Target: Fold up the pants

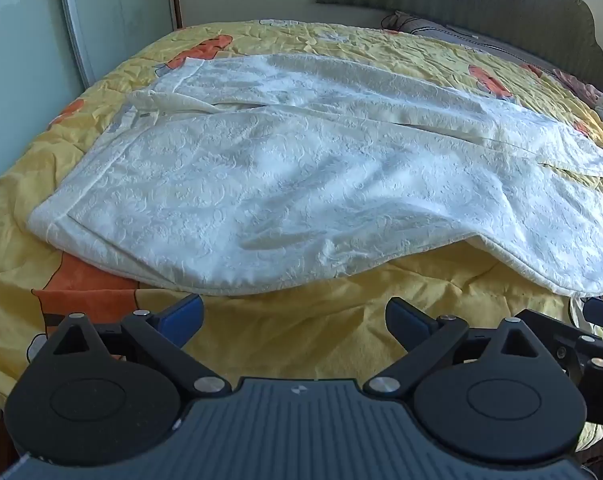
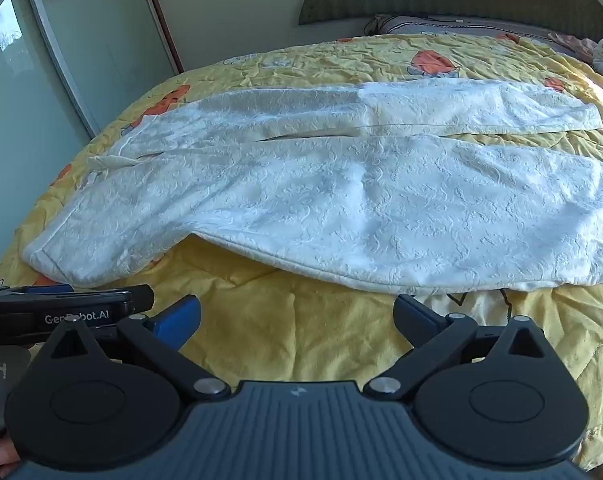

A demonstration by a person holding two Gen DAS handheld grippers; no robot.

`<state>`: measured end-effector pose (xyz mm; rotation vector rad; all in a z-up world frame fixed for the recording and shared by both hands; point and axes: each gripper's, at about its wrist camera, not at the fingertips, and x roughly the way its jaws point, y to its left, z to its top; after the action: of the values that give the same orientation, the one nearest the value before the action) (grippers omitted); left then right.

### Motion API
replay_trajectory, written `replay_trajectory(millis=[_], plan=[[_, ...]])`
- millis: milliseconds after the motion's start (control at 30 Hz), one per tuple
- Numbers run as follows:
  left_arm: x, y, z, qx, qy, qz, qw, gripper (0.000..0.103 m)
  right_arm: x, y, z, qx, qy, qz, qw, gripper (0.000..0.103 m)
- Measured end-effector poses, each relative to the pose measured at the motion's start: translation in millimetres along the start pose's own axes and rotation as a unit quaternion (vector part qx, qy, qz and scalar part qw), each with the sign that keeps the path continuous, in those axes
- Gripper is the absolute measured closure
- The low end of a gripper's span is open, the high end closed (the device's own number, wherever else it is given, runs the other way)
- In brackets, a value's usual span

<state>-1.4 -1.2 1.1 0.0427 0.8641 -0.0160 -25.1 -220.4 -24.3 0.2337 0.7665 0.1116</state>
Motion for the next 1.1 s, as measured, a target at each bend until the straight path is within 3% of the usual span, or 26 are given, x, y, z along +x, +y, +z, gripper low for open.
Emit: replay_trajectory(millis=[533, 967, 1100], plan=[[8.4, 3.0, -0.9, -0.010, 0.025, -0.002, 0.9996, 0.004, 2.3, -0.1, -0.6, 0.000, 0.008, 0.008, 1.000, 0.000], [4.3, 0.9, -2.1, -0.009, 0.009, -0.030, 0.9995, 0.005, 2.4, -0.7, -0.6, 0.003, 0.014, 0.018, 1.000, 0.000], [5.2, 0.4, -2.0, -0.008, 0.012, -0.020, 0.9997, 0.005, 2.2, -0.2, -0.8, 0.004, 0.014, 0.018, 1.000, 0.000]])
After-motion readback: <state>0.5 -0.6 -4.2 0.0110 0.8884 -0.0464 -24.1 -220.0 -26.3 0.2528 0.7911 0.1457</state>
